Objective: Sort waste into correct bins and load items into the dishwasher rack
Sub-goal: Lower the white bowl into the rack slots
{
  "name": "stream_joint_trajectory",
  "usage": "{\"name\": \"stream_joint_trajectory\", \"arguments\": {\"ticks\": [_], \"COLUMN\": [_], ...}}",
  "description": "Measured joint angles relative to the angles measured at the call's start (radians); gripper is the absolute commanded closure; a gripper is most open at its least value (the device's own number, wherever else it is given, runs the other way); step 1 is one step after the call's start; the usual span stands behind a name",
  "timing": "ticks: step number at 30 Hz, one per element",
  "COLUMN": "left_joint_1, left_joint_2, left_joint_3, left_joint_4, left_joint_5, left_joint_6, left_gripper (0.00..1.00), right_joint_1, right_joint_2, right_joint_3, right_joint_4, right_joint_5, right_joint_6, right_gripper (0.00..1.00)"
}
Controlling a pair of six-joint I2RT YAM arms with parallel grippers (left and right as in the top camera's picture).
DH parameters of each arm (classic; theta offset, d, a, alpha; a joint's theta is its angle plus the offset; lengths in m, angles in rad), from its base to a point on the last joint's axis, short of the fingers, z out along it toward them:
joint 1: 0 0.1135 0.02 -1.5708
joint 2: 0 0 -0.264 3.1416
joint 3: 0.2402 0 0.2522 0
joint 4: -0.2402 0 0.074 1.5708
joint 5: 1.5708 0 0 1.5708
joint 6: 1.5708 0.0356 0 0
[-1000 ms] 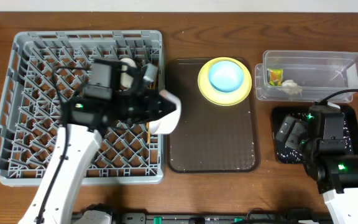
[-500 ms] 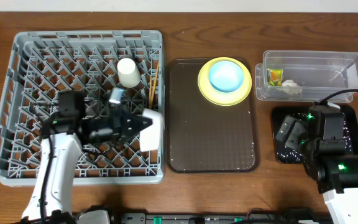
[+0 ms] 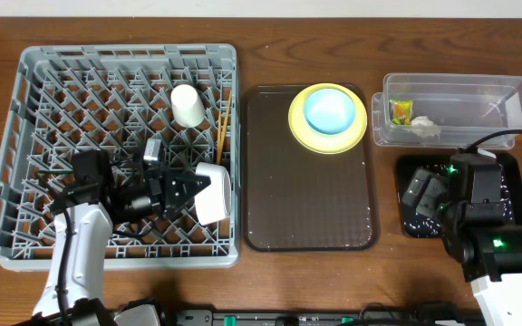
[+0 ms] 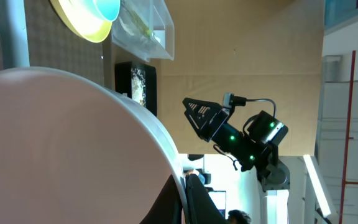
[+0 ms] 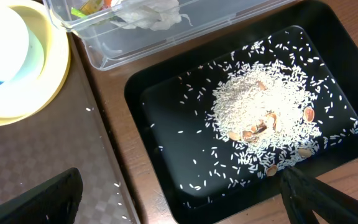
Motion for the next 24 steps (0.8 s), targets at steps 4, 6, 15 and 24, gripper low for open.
{"name": "stream_joint_trajectory", "arguments": {"ticks": [4, 6, 15, 24], "left_joint_1": [0.0, 0.0, 0.017, 0.075], "left_joint_2": [0.0, 0.0, 0.0, -0.002], "left_joint_3": [-0.002, -0.01, -0.048, -0.047], "left_joint_4": [0.0, 0.001, 0.08, 0.141], "left_joint_5": [0.001, -0.002, -0.037, -0.241], "left_joint_6": [0.002, 0.009, 0.016, 0.003], "left_gripper": [0.94, 0.94, 0.88, 0.55], "right_joint_1": [0.0, 0.0, 0.0, 0.0], "right_joint_2": [0.0, 0.0, 0.0, 0.0], "right_joint_3": [0.0, 0.0, 0.0, 0.0], "right_joint_4": [0.0, 0.0, 0.0, 0.0], "right_joint_5": [0.0, 0.0, 0.0, 0.0], "right_joint_6": [0.0, 0.0, 0.0, 0.0], "right_gripper": [0.01, 0.01, 0.01, 0.01]}}
